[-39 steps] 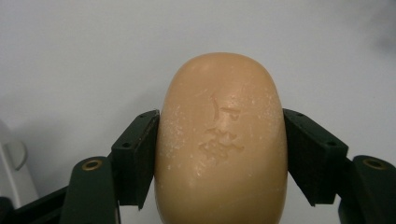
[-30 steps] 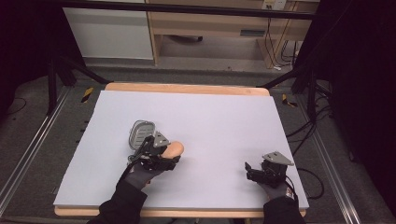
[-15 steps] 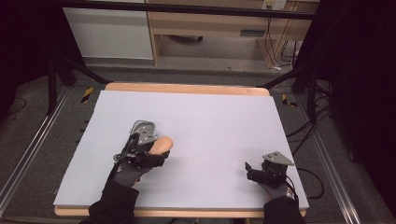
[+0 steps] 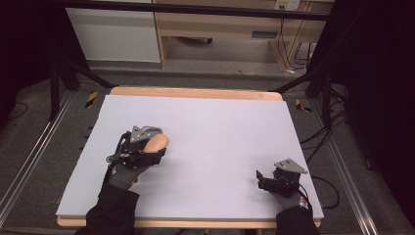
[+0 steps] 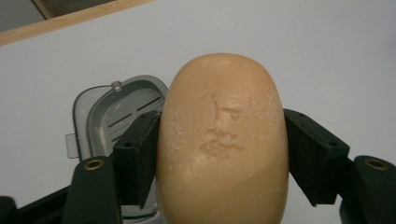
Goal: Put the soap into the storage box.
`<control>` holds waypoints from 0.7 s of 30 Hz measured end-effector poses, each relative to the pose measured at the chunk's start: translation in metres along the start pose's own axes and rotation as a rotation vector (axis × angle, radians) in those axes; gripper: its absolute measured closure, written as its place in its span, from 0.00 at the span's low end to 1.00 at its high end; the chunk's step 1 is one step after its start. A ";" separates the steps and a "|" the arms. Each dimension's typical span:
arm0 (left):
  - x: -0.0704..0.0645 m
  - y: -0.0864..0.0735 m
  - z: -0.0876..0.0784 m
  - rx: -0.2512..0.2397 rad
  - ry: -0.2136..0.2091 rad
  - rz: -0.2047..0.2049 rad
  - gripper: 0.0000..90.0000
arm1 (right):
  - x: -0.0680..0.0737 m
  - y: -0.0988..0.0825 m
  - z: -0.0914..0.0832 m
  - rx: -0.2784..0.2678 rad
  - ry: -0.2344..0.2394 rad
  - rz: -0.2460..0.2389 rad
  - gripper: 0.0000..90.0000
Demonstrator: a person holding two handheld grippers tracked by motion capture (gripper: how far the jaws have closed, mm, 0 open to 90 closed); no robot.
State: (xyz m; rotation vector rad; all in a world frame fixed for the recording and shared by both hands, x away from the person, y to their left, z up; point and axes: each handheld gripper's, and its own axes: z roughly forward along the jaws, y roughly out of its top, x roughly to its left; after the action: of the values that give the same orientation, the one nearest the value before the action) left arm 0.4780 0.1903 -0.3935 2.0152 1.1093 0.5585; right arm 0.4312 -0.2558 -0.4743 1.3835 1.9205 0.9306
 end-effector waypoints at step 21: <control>0.028 0.000 0.028 0.021 0.066 -0.060 0.35 | 0.003 0.001 0.003 0.010 0.002 -0.007 0.07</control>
State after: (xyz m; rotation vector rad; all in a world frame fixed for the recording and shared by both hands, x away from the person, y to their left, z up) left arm 0.5113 0.2026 -0.4108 1.9871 1.2150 0.5886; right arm 0.4334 -0.2516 -0.4756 1.3816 1.9328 0.9202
